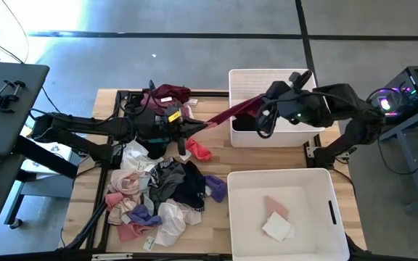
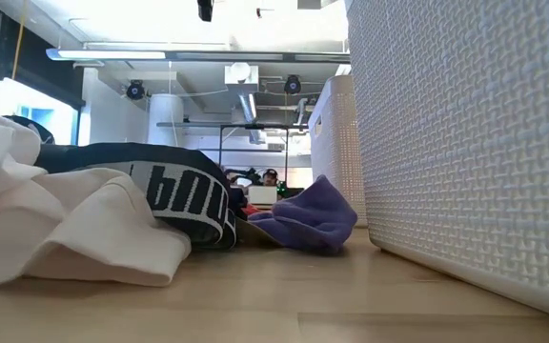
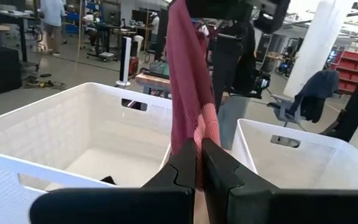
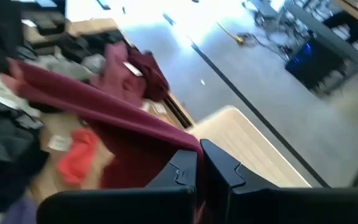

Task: Sort clothes
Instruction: Put the red sock into the top bin, then put the orange sock into the bottom bin

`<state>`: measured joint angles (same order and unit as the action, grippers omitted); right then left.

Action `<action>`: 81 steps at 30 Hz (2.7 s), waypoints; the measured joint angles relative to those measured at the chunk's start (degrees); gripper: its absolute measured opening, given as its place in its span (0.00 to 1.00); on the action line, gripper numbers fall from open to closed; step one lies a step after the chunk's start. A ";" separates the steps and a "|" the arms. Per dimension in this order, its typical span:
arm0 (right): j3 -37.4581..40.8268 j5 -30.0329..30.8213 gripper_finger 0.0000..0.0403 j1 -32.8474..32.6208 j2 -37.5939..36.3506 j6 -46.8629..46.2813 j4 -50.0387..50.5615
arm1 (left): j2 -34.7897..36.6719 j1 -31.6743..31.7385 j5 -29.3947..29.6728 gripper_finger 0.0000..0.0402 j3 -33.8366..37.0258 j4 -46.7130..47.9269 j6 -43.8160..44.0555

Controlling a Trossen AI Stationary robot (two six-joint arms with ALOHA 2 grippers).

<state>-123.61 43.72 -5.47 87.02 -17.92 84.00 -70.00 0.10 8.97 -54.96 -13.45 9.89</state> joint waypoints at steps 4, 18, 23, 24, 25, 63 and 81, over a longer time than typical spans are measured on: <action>1.65 -0.03 0.00 2.00 -0.02 -2.83 3.17 | 0.00 0.00 0.94 0.00 0.00 0.21 0.00; 4.11 -3.55 0.00 4.18 -0.02 4.57 -6.24 | 0.04 0.00 0.66 0.33 0.17 0.65 3.06; 4.24 -6.25 0.00 9.41 0.08 4.84 -3.54 | 0.04 -0.04 0.66 0.40 0.17 0.48 3.48; 4.64 -6.83 0.00 10.89 0.15 4.79 -2.84 | 0.04 -0.04 0.66 0.40 0.17 0.48 3.50; 5.29 -7.09 0.00 12.41 0.20 4.79 -1.99 | 0.04 -0.04 0.68 0.41 0.17 0.45 3.50; 23.00 -21.94 0.33 14.69 -13.56 -7.14 -12.64 | 0.00 2.84 1.31 0.41 0.17 3.30 4.98; 48.38 -25.81 0.33 -3.37 -18.70 -0.28 -63.12 | -0.15 5.90 -1.76 0.41 0.09 19.09 7.60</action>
<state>-75.23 17.91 -8.84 68.32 -18.19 20.87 -70.15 6.00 7.21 -54.87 5.64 17.49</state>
